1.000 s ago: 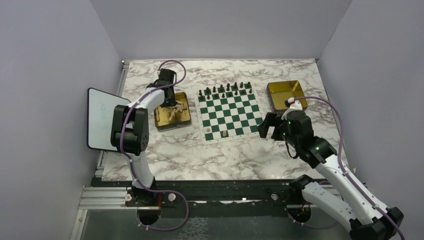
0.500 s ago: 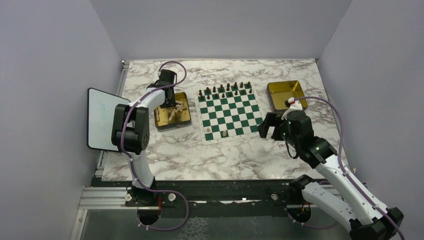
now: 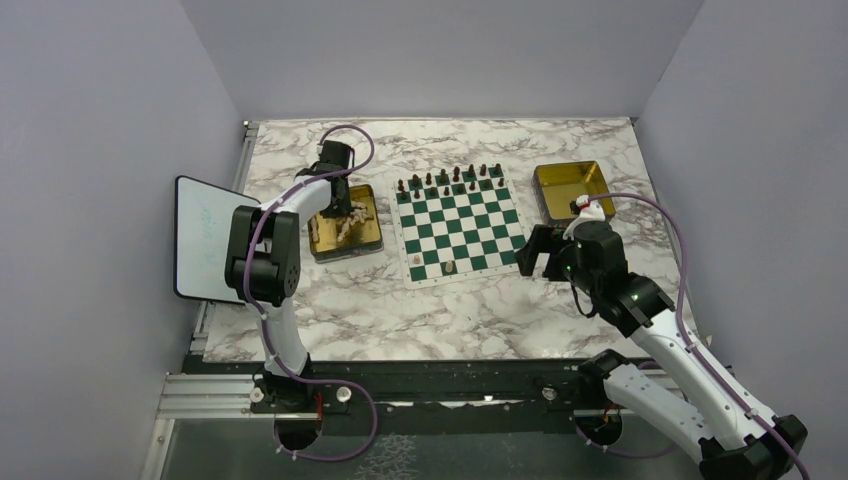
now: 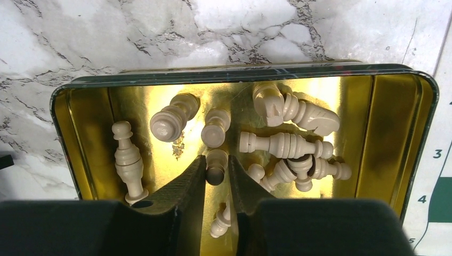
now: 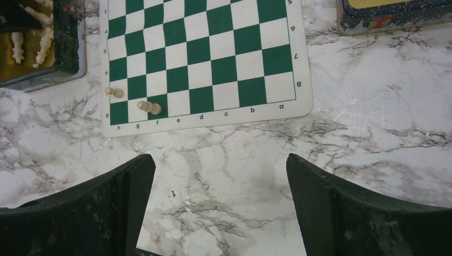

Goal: Set up the chess pieces on the board
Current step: Pick up the chess piece from the storage box.

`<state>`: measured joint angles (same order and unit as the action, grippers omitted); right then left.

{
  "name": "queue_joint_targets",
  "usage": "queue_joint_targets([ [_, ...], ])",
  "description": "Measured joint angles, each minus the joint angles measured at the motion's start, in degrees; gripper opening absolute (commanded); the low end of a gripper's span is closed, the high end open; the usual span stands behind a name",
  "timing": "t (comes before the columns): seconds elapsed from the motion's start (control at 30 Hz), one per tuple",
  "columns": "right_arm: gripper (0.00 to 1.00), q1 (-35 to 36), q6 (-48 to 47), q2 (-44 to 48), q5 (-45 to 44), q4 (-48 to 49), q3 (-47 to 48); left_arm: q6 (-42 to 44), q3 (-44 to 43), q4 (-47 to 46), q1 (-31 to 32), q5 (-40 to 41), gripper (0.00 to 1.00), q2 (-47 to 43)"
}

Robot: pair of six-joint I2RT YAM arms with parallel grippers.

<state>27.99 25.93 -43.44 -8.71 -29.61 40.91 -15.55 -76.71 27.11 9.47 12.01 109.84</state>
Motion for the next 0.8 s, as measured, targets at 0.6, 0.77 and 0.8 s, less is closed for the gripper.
queue_joint_targets([
  [0.6, 0.99, 0.00, 0.04, 0.11, 0.07, -0.02, 0.00, 0.46, -0.76, 1.33, 0.00, -0.63, 0.12, 0.13],
  [0.77, 0.99, 0.00, 0.22, 0.11, 0.66, -0.04, 0.00, 0.44, -1.64, 2.54, 0.00, -1.64, 0.12, -1.79],
  [0.8, 0.99, 0.00, 0.24, 0.11, 0.70, -0.04, 0.00, 0.44, -1.77, 2.60, 0.00, -1.88, 0.12, -2.60],
])
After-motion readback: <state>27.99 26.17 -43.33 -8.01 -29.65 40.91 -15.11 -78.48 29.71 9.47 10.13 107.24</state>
